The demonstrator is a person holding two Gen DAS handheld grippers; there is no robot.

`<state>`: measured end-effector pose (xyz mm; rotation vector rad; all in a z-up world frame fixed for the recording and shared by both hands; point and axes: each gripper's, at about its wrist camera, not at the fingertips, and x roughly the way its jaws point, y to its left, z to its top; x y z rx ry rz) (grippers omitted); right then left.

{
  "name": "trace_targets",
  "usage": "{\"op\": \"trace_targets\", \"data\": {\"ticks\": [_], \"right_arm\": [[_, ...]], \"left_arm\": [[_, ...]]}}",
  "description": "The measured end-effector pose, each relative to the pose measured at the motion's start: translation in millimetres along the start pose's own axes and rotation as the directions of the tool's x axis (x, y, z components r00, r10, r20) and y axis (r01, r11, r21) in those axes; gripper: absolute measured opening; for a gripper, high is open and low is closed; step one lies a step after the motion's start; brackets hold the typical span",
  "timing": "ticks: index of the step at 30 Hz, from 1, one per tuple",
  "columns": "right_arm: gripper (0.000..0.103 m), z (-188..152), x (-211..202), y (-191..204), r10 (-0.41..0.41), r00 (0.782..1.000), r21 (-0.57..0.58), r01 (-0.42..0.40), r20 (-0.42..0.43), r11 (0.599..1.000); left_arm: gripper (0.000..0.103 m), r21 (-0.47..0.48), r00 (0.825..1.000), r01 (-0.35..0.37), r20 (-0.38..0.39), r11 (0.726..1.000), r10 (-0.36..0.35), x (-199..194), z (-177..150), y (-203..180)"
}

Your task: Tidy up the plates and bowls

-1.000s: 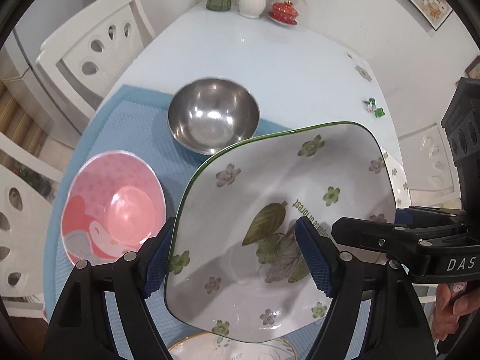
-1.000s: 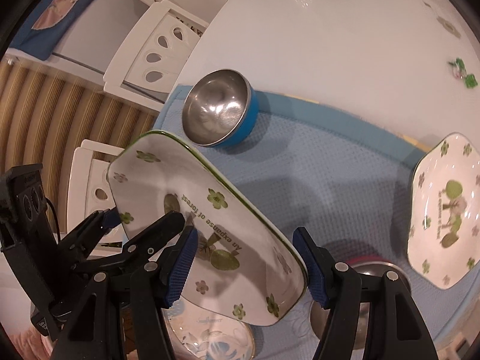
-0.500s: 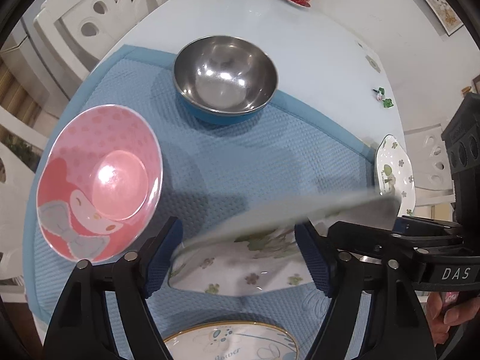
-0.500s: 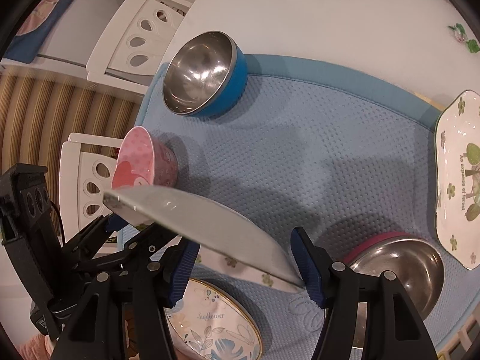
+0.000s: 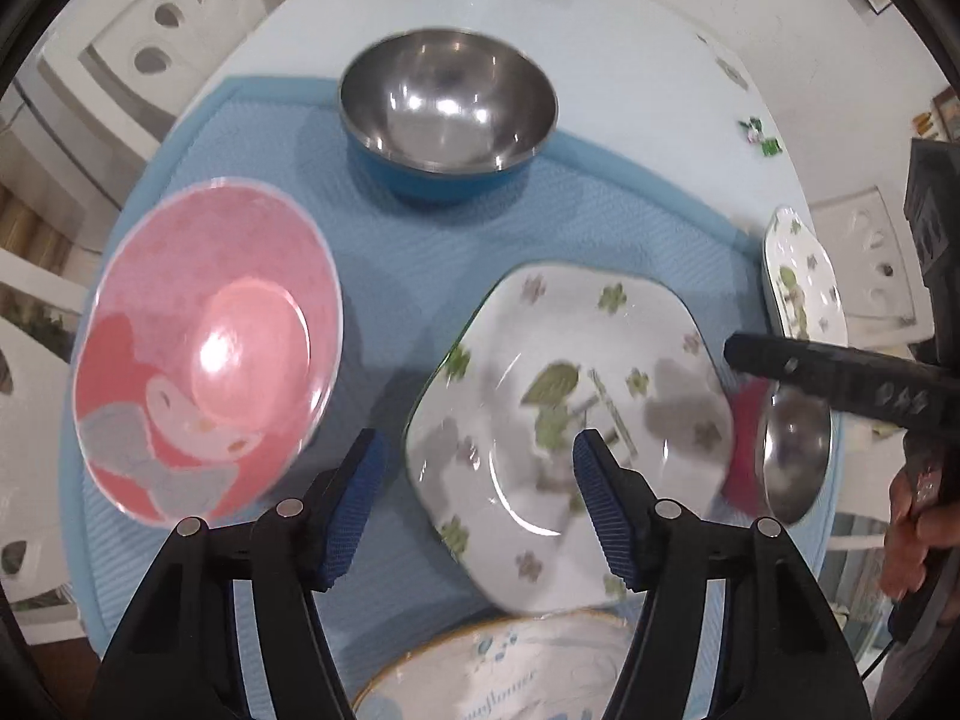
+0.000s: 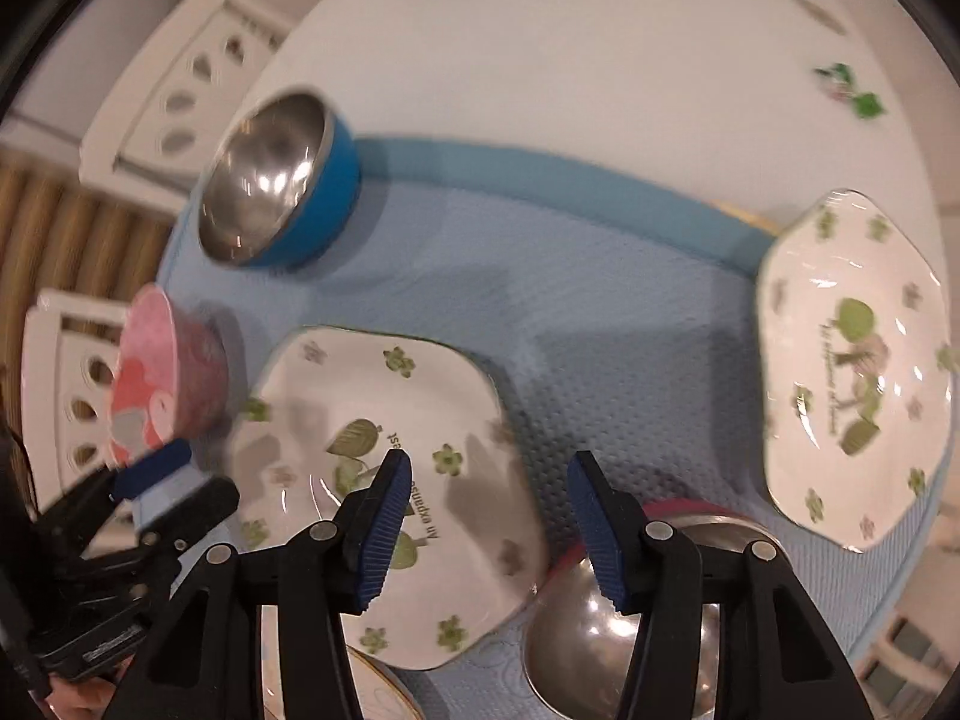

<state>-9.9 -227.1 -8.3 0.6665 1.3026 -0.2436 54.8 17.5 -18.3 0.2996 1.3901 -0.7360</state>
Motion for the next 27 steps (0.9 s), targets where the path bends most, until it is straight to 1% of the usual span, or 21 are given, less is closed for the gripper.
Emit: {"op": "trace_targets", "data": {"ticks": [1,2,3,5,6,8,9,11,12,15,18,20,24,26,27], "right_arm": [[0.054,-2.2,0.7,-1.9,0.033,0.999,0.009,-0.033,-0.005,0.999],[0.056,-2.7,5.8,-3.0,0.037,0.999,0.008,-0.037,-0.021,0.999],[0.056,-1.2,11.9,-2.7,0.011,0.999,-0.006,-0.012,-0.041,1.000],[0.056,4.5,26.9,-0.9,-0.075,0.993,-0.039,0.071,-0.086,0.997],[0.056,7.2,33.5,-0.1,-0.098,0.990,-0.053,0.093,-0.099,0.994],[0.056,10.2,43.0,-0.2,-0.090,0.989,-0.056,0.084,-0.118,0.995],[0.056,12.4,46.6,0.6,-0.098,0.988,-0.056,0.092,-0.117,0.994],[0.056,16.7,52.2,3.1,-0.130,0.984,-0.055,0.124,-0.122,0.991],[0.056,18.8,55.4,4.1,-0.131,0.983,-0.053,0.125,-0.130,0.991],[0.056,22.0,62.5,7.2,-0.083,0.985,-0.049,0.077,-0.149,0.996],[0.056,23.8,71.7,9.8,-0.073,0.983,-0.064,0.063,-0.171,0.996],[0.056,24.6,79.8,11.6,-0.068,0.980,-0.069,0.057,-0.185,0.996],[0.057,19.9,86.0,14.0,-0.054,0.984,-0.074,0.042,-0.168,0.996],[0.058,17.1,87.6,15.2,-0.012,0.985,-0.069,0.000,-0.172,0.998],[0.058,16.4,87.8,15.6,-0.009,0.985,-0.069,-0.003,-0.172,0.998]], "left_arm": [[0.063,-0.004,1.000,0.002,-0.012,1.000,-0.002,2.3,-3.3,1.0],[0.063,-0.007,1.000,0.002,-0.029,1.000,-0.002,5.8,-6.7,1.2],[0.063,-0.014,0.999,-0.007,-0.047,1.000,0.006,9.5,-9.6,1.3],[0.063,-0.032,0.999,-0.018,-0.034,0.999,0.017,11.5,-14.7,2.3],[0.063,-0.034,0.999,-0.015,-0.032,0.999,0.014,12.6,-15.7,2.3],[0.063,-0.039,0.998,-0.017,-0.062,0.999,0.015,20.6,-18.5,1.0],[0.063,-0.039,0.996,-0.021,-0.082,0.999,0.018,26.2,-20.2,-0.4],[0.063,-0.034,0.995,-0.031,-0.099,0.999,0.028,34.8,-22.9,-2.4],[0.063,-0.038,0.994,-0.026,-0.106,0.999,0.022,39.3,-24.1,-2.4],[0.063,-0.072,0.991,-0.013,-0.132,0.997,0.004,51.2,-27.4,0.8],[0.062,-0.081,0.989,-0.016,-0.150,0.997,0.003,60.1,-28.9,2.5],[0.062,-0.070,0.990,-0.011,-0.142,0.997,0.001,61.8,-29.2,2.0],[0.061,-0.042,0.993,0.005,-0.121,0.999,-0.010,62.9,-24.4,-3.4],[0.061,-0.037,0.993,0.021,-0.115,0.999,-0.025,63.5,-20.4,-7.3],[0.062,-0.054,0.992,0.014,-0.124,0.998,-0.021,64.7,-18.2,-6.5]]}}
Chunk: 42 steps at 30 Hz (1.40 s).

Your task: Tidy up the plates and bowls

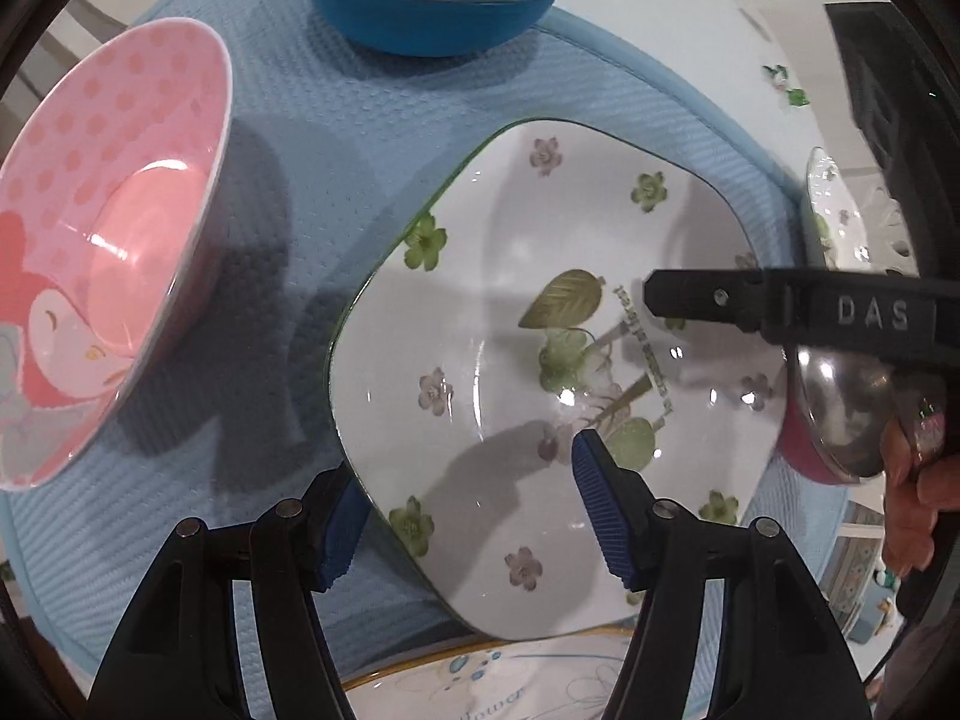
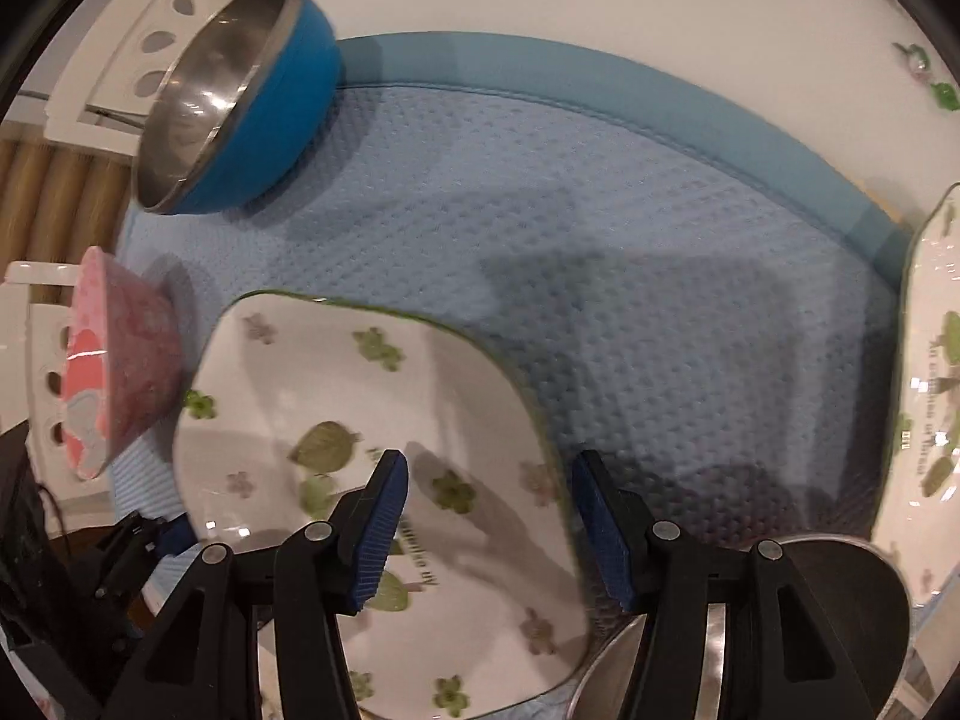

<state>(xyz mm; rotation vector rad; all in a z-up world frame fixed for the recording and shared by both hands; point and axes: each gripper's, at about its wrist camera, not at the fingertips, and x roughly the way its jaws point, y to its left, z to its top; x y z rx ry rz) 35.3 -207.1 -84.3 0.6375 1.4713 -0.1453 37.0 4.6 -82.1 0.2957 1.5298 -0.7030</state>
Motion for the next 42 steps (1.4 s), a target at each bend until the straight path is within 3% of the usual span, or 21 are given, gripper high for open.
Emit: {"op": "trace_targets", "data": {"ticks": [4,10,17,24,42], "right_arm": [[0.058,0.9,1.0,-0.1,0.004,1.000,0.015,-0.003,-0.009,1.000],[0.060,1.5,-2.8,-2.0,0.079,0.997,0.050,-0.079,0.000,0.996],[0.060,-5.0,-27.4,-12.8,0.103,0.994,0.069,-0.105,0.035,0.992],[0.060,-13.0,-60.8,-26.4,0.095,0.994,0.038,-0.097,0.047,0.995],[0.060,-23.0,-91.1,3.7,0.132,0.987,0.036,-0.136,0.089,0.990]], "left_arm": [[0.062,-0.108,0.997,0.071,-0.008,0.992,-0.072,-2.3,9.9,10.9],[0.062,-0.044,0.999,0.030,0.019,0.999,-0.029,-4.5,23.0,2.7],[0.062,0.019,0.997,0.030,0.074,0.999,-0.031,-23.3,34.6,-4.6],[0.062,0.023,0.996,0.002,0.092,1.000,-0.004,-31.8,36.7,-1.9],[0.063,0.006,0.989,0.066,0.133,0.998,-0.067,-71.5,27.2,13.9]]}}
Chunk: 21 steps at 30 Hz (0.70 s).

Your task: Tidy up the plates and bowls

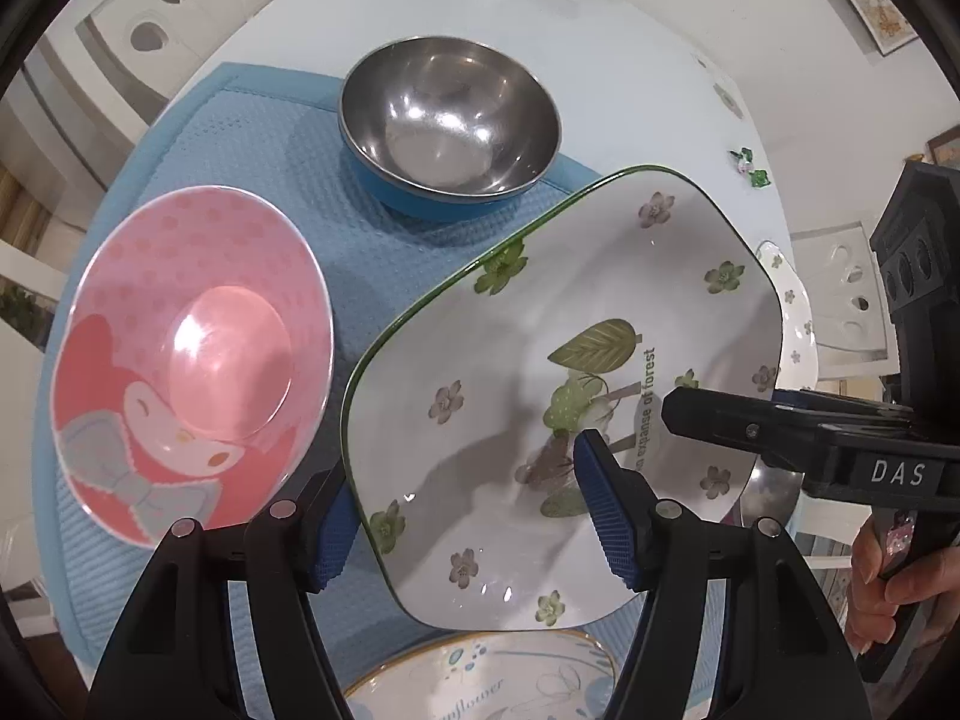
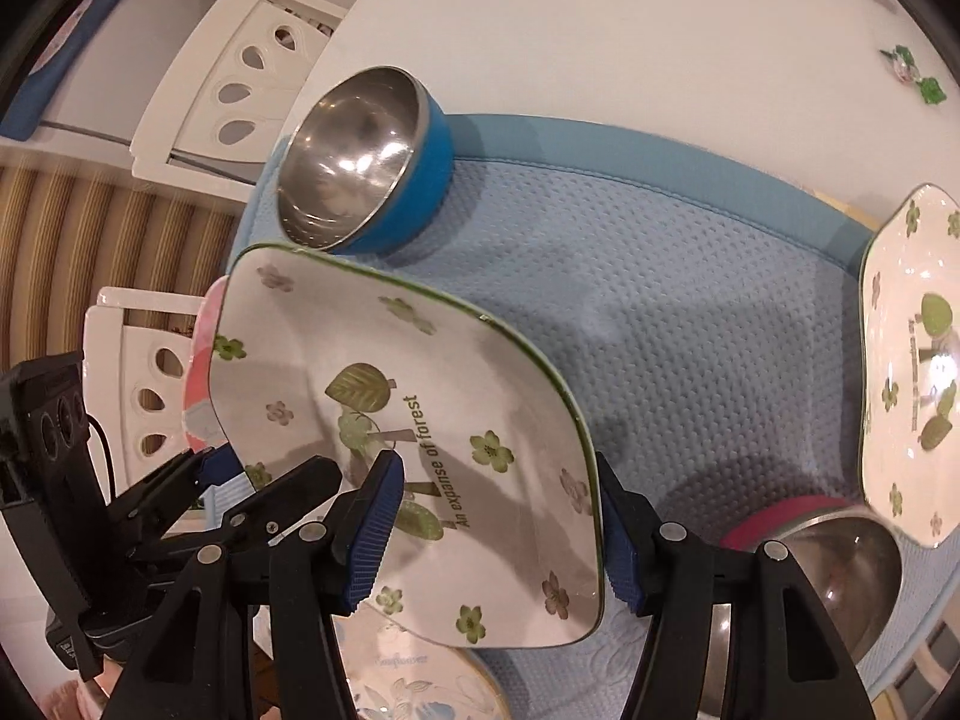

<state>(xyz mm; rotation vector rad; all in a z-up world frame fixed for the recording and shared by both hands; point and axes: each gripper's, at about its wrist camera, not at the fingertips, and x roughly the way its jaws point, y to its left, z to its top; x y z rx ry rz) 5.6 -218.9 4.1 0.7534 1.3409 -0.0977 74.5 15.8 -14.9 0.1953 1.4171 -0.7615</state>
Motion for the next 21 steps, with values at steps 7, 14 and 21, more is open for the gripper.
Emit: {"op": "trace_targets", "data": {"ticks": [7,14,21], "right_arm": [[0.060,-15.8,-19.3,18.5,0.013,1.000,-0.011,-0.012,0.021,1.000],[0.060,-41.0,-8.8,30.5,0.014,1.000,-0.001,-0.014,-0.008,1.000],[0.060,-65.3,2.5,36.6,0.037,0.999,0.001,-0.037,-0.017,0.999]], "left_arm": [[0.063,-0.013,1.000,0.000,0.006,1.000,0.000,-16.7,-12.9,5.7],[0.063,-0.016,1.000,-0.008,-0.007,1.000,0.008,-23.4,-32.8,6.8],[0.063,-0.007,0.999,-0.029,-0.013,1.000,0.029,-24.7,-51.0,12.6]]}}
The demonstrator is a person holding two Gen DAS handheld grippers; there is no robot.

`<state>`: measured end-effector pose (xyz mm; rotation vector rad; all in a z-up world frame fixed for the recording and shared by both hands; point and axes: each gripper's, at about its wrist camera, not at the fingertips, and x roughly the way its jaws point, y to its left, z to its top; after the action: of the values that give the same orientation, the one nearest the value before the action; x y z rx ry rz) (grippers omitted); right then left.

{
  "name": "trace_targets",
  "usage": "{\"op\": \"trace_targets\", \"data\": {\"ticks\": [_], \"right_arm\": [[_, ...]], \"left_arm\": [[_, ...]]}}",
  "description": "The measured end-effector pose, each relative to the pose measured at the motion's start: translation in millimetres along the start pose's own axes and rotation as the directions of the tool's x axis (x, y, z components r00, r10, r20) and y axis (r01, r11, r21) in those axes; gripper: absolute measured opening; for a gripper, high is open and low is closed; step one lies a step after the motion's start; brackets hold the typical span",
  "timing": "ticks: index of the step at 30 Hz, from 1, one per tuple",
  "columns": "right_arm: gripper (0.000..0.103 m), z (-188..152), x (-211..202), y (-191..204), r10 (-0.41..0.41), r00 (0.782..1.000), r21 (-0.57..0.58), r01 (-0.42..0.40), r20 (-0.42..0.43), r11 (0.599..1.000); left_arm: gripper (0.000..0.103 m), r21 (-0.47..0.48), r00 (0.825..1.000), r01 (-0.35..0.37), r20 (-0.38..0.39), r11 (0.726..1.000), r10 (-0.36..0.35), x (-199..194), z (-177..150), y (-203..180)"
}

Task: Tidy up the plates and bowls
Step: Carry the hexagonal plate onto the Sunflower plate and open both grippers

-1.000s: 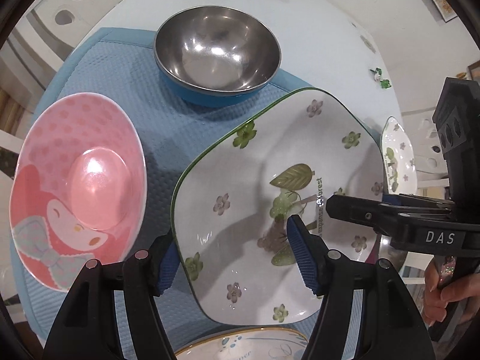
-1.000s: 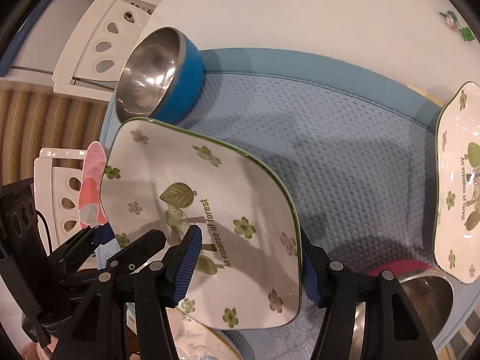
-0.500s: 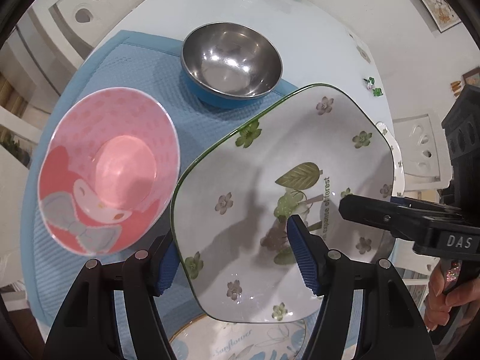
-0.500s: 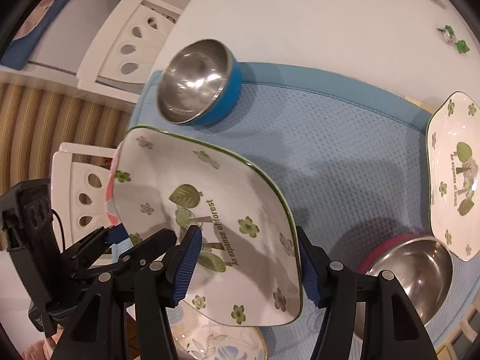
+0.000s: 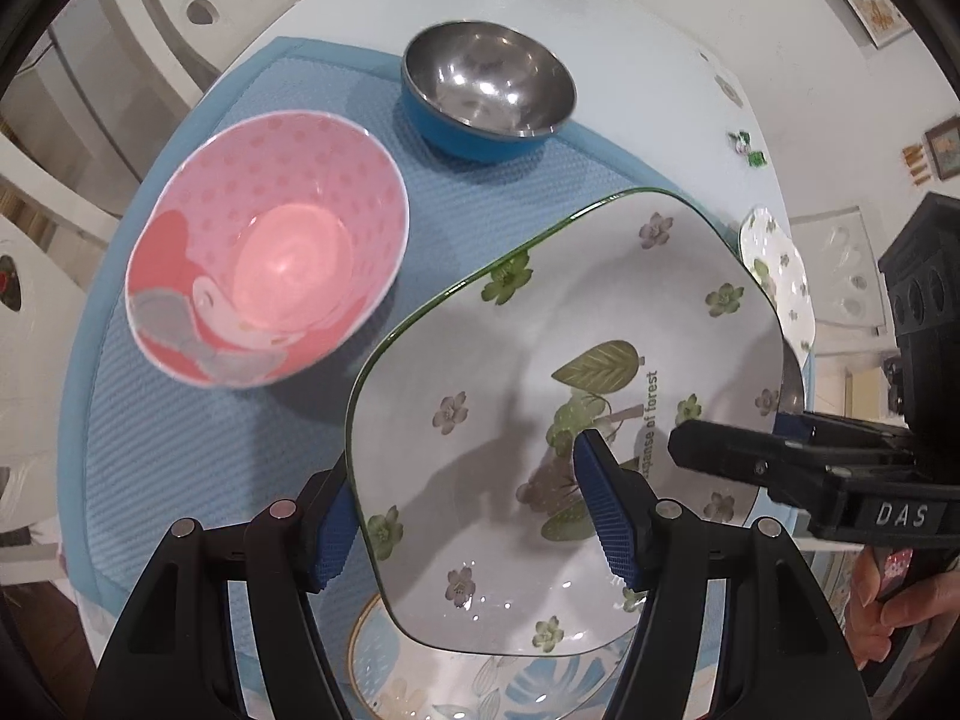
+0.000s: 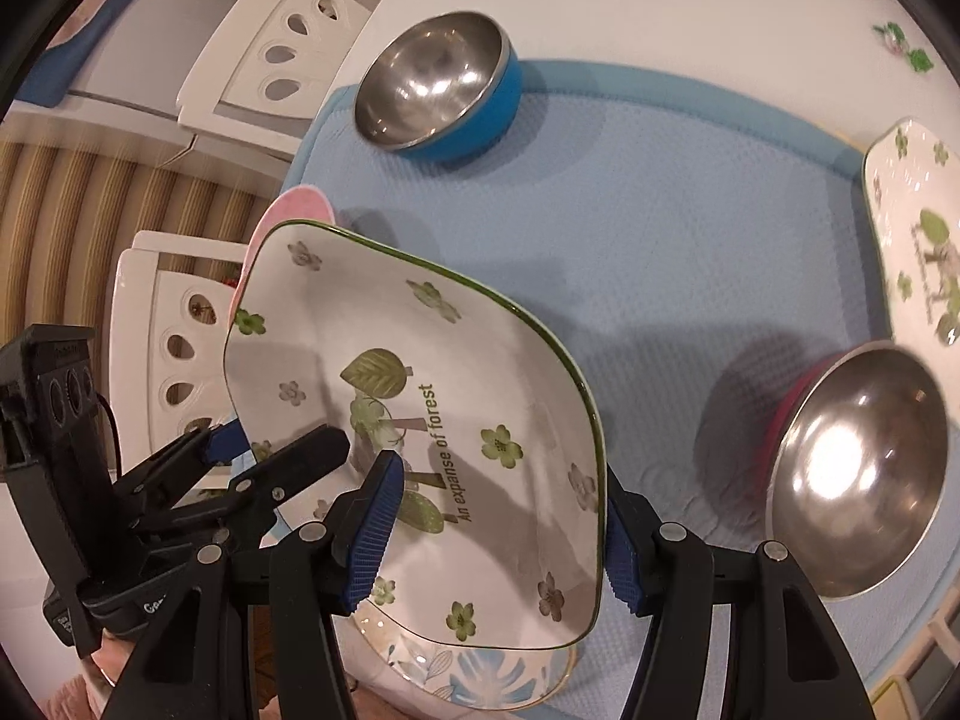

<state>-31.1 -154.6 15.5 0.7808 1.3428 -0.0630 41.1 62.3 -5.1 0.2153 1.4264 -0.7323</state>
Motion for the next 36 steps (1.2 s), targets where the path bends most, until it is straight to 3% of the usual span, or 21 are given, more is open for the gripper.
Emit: {"op": "trace_targets", "data": {"ticks": [18,23,32,36], "right_arm": [[0.060,-50.6,38.3,-27.2,0.042,0.995,0.089,-0.034,-0.087,0.995],[0.060,-64.6,48.1,-23.0,0.045,0.991,0.071,-0.036,-0.123,0.997],[0.060,-80.6,59.9,-8.4,0.056,0.986,0.048,-0.050,-0.156,0.998],[0.060,-90.3,62.6,0.9,0.020,0.986,0.020,-0.017,-0.167,1.000]], "left_arm": [[0.063,0.024,0.996,-0.037,-0.086,0.999,0.039,25.0,-43.2,-7.8],[0.063,-0.003,0.990,-0.032,-0.140,0.999,0.031,33.4,-59.8,-1.8],[0.063,0.016,0.985,-0.036,-0.171,0.999,0.038,31.2,-81.3,1.3],[0.063,0.021,0.981,-0.043,-0.189,0.999,0.046,32.1,-90.9,3.9]]}}
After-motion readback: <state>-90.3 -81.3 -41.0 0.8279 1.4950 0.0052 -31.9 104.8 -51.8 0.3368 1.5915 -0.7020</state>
